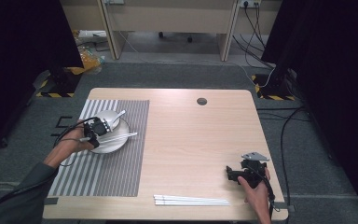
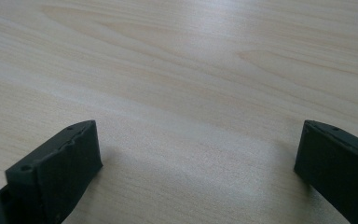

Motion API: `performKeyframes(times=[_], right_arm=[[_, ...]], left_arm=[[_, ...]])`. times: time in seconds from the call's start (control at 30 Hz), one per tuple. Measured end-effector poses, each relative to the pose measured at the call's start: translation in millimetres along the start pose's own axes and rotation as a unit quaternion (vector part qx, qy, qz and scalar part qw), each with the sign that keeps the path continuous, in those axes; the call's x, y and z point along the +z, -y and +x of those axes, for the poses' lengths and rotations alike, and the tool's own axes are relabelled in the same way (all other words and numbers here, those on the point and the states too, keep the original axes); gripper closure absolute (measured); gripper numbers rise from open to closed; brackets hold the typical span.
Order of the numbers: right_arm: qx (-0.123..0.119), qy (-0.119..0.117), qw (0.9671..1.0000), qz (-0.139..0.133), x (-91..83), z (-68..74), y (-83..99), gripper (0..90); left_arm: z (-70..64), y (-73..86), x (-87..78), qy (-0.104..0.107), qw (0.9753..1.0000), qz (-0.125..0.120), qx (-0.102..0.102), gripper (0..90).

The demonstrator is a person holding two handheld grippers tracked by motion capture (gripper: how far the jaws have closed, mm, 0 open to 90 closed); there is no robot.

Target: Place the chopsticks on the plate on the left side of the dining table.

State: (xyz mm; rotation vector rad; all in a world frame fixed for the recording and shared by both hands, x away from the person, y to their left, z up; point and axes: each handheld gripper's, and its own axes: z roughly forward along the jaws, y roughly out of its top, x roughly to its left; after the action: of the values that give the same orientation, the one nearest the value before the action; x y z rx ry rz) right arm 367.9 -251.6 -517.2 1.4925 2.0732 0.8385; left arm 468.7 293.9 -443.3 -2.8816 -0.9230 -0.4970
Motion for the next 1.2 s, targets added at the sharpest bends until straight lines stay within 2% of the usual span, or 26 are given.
performKeyframes(times=[0.63, 0.77, 0.97, 1.2], right_arm=[[0.0, 0.0, 1.0, 0.0, 0.0, 0.0, 0.0, 0.3], [0.0, 0.0, 1.0, 0.0, 0.0, 0.0, 0.0, 0.3], [0.0, 0.0, 1.0, 0.0, 0.0, 0.0, 0.0, 0.3], [0.0, 0.0, 1.0, 0.0, 0.0, 0.0, 0.0, 0.3]], left_arm=[[4.1, -4.7, 3.5, -0.008, 1.0, -0.002, -0.005, 67.0], [6.2, -2.9, 5.8, -0.01, 0.9999, -0.004, -0.011, 66.3], [7.5, -1.3, 5.9, -0.01, 0.9998, -0.008, -0.017, 64.5], [8.1, 3.1, 4.5, 0.0, 0.9998, -0.003, -0.018, 63.0]])
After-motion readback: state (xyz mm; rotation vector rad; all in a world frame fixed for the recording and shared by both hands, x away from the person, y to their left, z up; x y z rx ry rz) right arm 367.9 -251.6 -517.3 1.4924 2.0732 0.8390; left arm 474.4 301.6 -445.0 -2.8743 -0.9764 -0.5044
